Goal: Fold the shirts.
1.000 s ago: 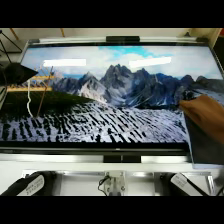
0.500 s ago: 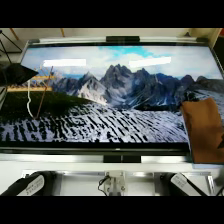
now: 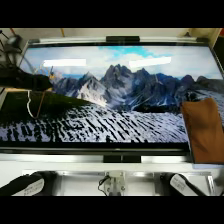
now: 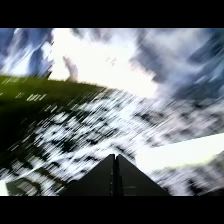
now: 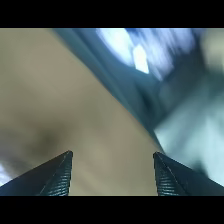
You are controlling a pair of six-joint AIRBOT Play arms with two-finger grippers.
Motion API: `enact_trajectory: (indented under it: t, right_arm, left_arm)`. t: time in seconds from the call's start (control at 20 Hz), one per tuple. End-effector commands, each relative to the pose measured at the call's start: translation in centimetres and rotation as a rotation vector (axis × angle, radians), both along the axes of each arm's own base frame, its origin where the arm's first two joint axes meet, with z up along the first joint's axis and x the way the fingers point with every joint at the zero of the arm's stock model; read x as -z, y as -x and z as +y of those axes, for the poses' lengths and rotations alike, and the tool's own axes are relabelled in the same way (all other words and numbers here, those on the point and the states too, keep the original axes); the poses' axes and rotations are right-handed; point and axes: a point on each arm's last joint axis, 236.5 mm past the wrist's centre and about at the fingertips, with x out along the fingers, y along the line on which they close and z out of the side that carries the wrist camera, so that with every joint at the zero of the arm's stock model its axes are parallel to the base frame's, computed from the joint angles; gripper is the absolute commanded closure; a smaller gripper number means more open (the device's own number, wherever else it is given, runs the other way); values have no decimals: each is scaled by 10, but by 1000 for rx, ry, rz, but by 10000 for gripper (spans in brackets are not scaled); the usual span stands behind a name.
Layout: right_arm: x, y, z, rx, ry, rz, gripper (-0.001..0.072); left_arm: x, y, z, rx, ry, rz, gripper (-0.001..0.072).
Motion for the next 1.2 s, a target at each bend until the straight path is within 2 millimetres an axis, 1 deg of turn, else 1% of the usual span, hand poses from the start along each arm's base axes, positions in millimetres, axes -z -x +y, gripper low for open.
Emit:
enact_trajectory:
  t: [0.0,0.05,0.1,0.15,0.2,0.25,0.3,0.35,0.45,0.7,1.05,1.15]
  right_arm:
    - [-26,-91,99,-325,-7,-140,98]
    - [-3,-98,137,-382,-128,-90,98]
    - [21,-97,170,-422,-268,-29,97]
    - [39,-93,196,-442,-403,30,98]
    - [50,-92,210,-450,-477,64,98]
    - [55,-92,214,-449,-503,78,98]
    - [56,-93,212,-448,-497,79,98]
    - [57,-94,209,-446,-483,78,98]
    - [57,-92,209,-439,-489,86,98]
    - [57,-94,209,-440,-485,81,98]
    - [57,-94,209,-440,-485,81,98]
    - [57,-94,209,-440,-485,81,98]
  left_arm:
    - [37,15,36,-15,-503,189,539]
    - [51,18,20,24,-480,228,215]
    - [62,22,1,61,-420,265,21]
    - [72,21,-16,103,-341,266,33]
    - [79,19,-21,79,-275,268,34]
    - [84,21,-19,16,-211,300,35]
    - [86,22,-20,-24,-151,327,36]
    - [85,20,-19,-37,-127,326,36]
    - [83,13,-14,-53,-121,302,38]
    - [83,3,-18,-55,-110,264,37]
    - [83,3,-18,-19,-123,256,37]
    - [82,0,-18,-15,-122,243,37]
